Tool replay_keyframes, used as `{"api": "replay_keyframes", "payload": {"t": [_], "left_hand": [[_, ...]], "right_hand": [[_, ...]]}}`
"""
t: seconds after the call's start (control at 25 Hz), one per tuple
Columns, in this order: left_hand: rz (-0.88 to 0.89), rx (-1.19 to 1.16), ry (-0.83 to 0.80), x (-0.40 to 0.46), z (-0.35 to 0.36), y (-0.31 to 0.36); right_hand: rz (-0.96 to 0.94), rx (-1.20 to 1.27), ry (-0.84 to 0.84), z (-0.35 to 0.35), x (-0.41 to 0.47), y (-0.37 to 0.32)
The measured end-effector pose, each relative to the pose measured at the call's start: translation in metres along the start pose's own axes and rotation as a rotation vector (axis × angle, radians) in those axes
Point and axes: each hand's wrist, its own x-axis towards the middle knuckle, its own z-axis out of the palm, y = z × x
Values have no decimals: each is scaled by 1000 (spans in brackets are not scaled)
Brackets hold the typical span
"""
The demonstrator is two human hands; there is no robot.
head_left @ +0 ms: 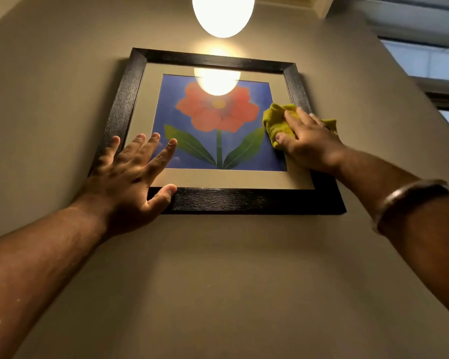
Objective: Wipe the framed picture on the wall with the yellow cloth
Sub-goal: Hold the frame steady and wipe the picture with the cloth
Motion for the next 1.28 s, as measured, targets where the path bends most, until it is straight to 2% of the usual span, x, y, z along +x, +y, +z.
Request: {"api": "replay_keyframes", "payload": {"t": [0.16,0.2,0.32,0.44,0.52,0.68,0.76,0.84,0.96,1.04,1.16,1.28], "left_hand": [[19,-7,-18,0,-1,0],[22,-4,-17,0,0,0],[22,-3,-11,1,1,-1],[9,2,-7,1,2,-1],[0,-2,-12,0,3,0],[15,-1,-29,1,2,0],[23,-10,-23,1,2,-1],[29,-27,-22,1,1,-1],[9,-23,-23,-1,1,0],[1,-18,-29,-1,1,0],[-1,-30,-23,0,-1,0],[20,-34,-13,-1,1,0]], "right_hand": [[-173,-28,39,40,-142,26],[-200,-31,81,43,-149,32],[-150,-42,102,20,-57,21],[75,64,22,-12,50,0],[75,-13,-7,-13,52,5],[-73,-123,-30,17,-81,32],[-132,-151,-10,19,-103,39],[-158,-264,74,7,-65,32],[19,-241,158,-8,23,5],[86,-239,222,-11,46,-5],[64,-138,304,9,-12,13],[-78,41,366,28,-116,27]]}}
